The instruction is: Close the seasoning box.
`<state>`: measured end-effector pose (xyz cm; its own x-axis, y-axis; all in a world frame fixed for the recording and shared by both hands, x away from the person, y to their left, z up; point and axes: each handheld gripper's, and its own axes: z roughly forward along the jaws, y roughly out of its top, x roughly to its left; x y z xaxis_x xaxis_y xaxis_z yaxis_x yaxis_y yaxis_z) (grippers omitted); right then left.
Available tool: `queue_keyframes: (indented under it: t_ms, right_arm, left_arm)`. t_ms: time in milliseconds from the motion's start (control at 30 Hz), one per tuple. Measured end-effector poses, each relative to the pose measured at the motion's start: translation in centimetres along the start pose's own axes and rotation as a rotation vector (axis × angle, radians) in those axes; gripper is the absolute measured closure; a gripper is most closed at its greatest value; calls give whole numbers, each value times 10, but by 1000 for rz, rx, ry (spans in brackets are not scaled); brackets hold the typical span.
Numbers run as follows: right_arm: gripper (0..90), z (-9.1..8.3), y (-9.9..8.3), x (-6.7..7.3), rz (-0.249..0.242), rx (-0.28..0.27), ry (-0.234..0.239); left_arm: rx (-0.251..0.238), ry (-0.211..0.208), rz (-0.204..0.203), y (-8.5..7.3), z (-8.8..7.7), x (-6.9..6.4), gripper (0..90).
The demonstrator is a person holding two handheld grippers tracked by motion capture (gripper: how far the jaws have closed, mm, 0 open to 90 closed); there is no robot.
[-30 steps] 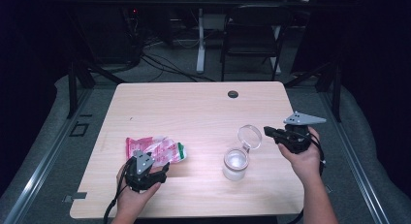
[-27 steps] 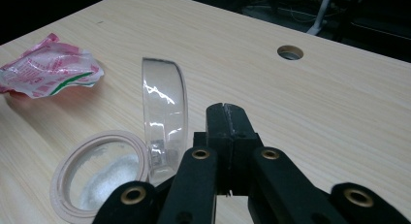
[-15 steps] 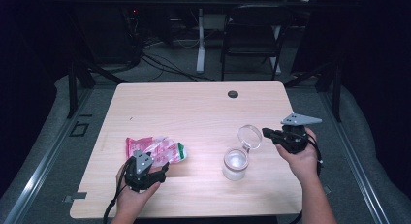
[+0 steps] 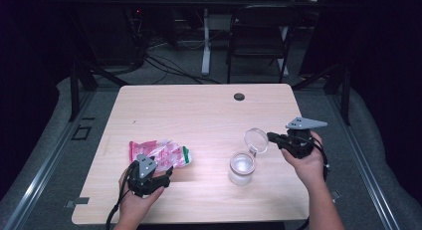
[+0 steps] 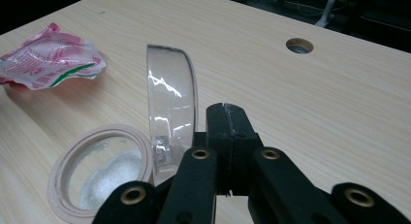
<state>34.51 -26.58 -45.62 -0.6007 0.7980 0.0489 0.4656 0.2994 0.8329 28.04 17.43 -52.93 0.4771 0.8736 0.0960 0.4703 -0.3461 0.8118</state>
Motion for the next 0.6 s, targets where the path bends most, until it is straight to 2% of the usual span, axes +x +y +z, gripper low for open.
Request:
queue_keyframes:
  t_ms: [600]
  right_arm:
    - [900,0,0,2,-6,0,0]
  left_arm:
    - [1,1,-3,0,0,0,278]
